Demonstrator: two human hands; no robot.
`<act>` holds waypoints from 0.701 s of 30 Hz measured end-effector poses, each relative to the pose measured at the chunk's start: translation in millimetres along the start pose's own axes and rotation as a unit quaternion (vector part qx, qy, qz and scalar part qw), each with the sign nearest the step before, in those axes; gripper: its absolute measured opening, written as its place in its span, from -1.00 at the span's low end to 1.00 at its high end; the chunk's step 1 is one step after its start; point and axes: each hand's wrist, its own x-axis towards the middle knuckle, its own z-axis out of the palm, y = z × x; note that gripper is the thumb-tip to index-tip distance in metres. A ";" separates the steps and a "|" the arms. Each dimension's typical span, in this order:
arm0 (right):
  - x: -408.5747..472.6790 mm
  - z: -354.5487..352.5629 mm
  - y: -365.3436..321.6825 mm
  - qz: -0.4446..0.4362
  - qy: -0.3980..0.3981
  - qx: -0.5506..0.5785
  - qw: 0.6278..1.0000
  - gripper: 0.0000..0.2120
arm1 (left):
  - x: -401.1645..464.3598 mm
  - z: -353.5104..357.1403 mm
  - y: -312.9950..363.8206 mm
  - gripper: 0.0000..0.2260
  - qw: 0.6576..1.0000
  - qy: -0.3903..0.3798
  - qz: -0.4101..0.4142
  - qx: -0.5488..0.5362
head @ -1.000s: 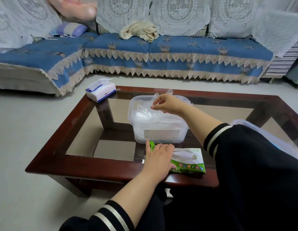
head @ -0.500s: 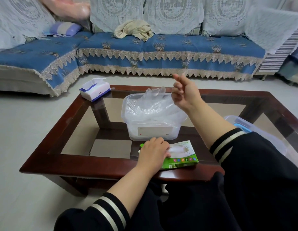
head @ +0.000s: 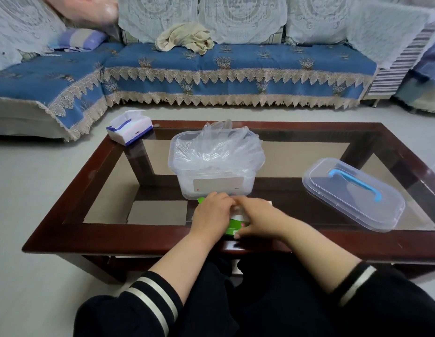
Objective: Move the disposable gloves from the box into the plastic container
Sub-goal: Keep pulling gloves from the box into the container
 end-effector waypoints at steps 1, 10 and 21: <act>0.8 4.0 -1.3 0.006 0.009 0.014 1.000 -0.20 | -0.8 0.1 0.3 -0.80 1.000 0.017 -0.001 -0.020; 8.8 9.4 1.0 0.015 0.059 0.024 0.998 -0.19 | -9.6 -12.2 -5.7 -0.81 0.967 0.190 -0.035 -0.165; 6.5 7.1 7.7 0.017 0.045 -0.050 0.998 -0.30 | 58.9 -175.5 27.2 -0.93 0.888 0.379 -0.056 -0.254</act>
